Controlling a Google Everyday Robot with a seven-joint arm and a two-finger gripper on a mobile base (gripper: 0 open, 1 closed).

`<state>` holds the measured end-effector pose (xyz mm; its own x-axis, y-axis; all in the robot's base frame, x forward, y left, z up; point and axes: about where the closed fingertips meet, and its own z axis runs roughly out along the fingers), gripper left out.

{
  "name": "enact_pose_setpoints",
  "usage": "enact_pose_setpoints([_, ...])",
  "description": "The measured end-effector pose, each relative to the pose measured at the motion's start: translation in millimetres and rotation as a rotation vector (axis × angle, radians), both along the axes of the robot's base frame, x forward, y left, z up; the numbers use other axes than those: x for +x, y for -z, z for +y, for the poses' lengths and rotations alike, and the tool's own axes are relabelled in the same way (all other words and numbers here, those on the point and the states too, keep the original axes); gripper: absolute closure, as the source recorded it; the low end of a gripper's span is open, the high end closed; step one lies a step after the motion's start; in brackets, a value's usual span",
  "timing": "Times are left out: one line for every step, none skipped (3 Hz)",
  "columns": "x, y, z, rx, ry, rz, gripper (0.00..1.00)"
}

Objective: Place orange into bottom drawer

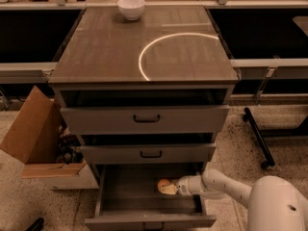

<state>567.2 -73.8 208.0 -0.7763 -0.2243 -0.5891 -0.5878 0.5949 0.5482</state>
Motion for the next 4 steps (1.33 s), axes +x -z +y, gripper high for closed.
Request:
enact_pose_setpoints([-1, -3, -5, 0.012, 0.007, -0.008, 0.00])
enact_pose_setpoints([-7, -14, -12, 0.041, 0.013, -0.027, 0.00])
enact_pose_setpoints([-18, -45, -33, 0.063, 0.032, -0.086, 0.00])
enact_pose_setpoints([-37, -89, -59, 0.062, 0.056, -0.158, 0.00])
